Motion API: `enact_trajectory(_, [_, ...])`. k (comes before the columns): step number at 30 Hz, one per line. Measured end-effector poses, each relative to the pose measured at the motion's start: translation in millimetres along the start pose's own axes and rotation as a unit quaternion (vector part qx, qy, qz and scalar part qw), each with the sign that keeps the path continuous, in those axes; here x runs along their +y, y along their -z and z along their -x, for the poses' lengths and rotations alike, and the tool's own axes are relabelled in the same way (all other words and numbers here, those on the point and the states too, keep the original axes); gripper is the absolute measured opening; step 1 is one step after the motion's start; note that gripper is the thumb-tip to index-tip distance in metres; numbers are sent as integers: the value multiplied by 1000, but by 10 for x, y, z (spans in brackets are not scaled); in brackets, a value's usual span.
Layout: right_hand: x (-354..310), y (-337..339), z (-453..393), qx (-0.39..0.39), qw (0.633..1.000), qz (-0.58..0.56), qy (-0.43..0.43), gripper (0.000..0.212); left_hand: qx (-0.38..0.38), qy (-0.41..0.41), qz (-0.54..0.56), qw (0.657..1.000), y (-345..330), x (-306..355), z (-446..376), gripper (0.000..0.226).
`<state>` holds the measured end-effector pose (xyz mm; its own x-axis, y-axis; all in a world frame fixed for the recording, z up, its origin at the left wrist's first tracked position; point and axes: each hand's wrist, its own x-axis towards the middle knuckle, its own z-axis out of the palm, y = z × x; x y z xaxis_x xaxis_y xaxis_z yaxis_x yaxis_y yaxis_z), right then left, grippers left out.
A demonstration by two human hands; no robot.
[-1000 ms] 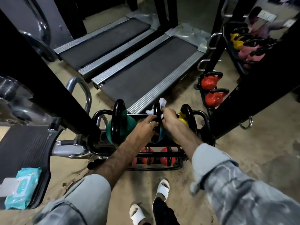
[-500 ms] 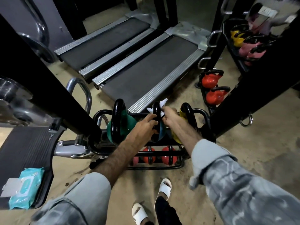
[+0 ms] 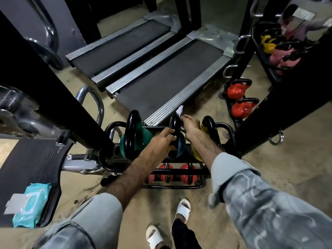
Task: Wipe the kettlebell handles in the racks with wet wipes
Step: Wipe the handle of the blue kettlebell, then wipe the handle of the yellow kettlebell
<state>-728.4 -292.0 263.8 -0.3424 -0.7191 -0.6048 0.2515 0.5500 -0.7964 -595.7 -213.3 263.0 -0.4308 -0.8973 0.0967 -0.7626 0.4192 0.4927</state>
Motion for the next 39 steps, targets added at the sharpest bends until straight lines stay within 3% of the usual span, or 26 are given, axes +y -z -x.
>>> enact_trajectory(2, [-31,-43,-73,-6,999,14,-28,6,0,1,2,1000,10,16,-15,25])
enact_trajectory(4, [-27,-47,-150,-17,999,43,-26,17,0,-3,5,1000,17,29,-20,25])
enact_trajectory(7, [-65,35,13,-40,990,122,63,7,-2,-2,4,1000,27,43,-12,27])
enact_trajectory(11, [-55,171,50,-69,941,258,210,16,19,7,15,1000,35,34,-21,29])
enact_trajectory(16, [-133,81,-133,-53,929,296,216,24,44,22,58,997,3,14,-7,30])
enact_trajectory(21, [132,220,177,-24,884,328,333,22,87,28,90,992,-16,5,35,33])
enact_trajectory(26, [477,494,478,-50,886,281,366,17,142,139,263,944,-78,21,203,24])
enact_trajectory(31, [554,754,701,-100,903,260,327,16,211,219,314,900,57,193,299,15])
enact_trajectory(34, [466,1002,826,-74,930,175,314,17,231,184,265,918,84,279,193,22])
enact_trajectory(37, [362,1324,865,18,937,109,332,16,221,77,177,956,18,445,-12,26])
enact_trajectory(39, [335,1531,823,67,931,94,346,15,172,-3,136,976,-44,603,-153,33])
